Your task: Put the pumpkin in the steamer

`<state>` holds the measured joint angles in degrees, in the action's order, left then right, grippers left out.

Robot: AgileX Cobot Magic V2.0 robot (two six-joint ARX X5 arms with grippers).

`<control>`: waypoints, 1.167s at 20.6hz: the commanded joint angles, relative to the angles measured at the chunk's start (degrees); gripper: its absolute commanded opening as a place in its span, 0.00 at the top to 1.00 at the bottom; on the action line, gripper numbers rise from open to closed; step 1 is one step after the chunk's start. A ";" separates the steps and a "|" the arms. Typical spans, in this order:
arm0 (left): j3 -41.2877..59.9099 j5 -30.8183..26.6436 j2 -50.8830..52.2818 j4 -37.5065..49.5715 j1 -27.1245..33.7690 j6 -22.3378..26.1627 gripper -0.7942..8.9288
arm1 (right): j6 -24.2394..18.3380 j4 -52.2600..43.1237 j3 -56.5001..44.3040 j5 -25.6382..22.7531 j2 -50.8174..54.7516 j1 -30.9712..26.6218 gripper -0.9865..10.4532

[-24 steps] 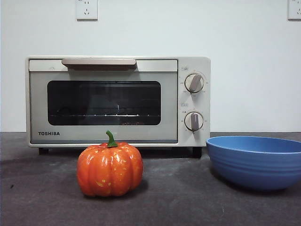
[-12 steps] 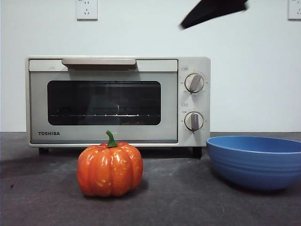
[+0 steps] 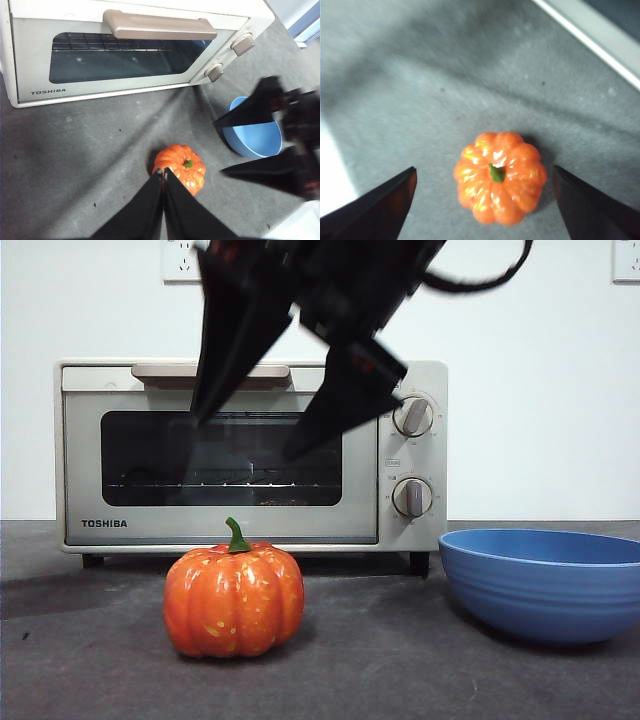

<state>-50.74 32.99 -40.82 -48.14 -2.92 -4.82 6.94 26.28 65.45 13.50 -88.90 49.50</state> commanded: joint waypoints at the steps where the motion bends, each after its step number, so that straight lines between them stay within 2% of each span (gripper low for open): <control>1: -1.29 0.24 -0.20 0.61 -0.13 0.98 0.91 | 1.46 -1.73 1.03 -0.22 -3.54 0.98 0.54; 12: -1.29 0.24 -0.20 0.61 -0.13 0.98 0.91 | 1.70 -4.17 1.03 -1.29 -12.61 1.51 0.54; 21: -1.29 0.22 -0.20 0.61 -0.13 0.98 0.91 | 1.40 -4.15 1.03 -3.28 -14.88 2.67 0.53; 24: -1.29 0.22 -0.20 0.61 -0.15 0.98 0.91 | 1.42 -3.52 1.03 -4.74 -15.23 2.95 0.49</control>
<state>-50.74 32.97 -40.82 -48.01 -2.92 -4.82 7.99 22.37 65.91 9.19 -102.32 51.72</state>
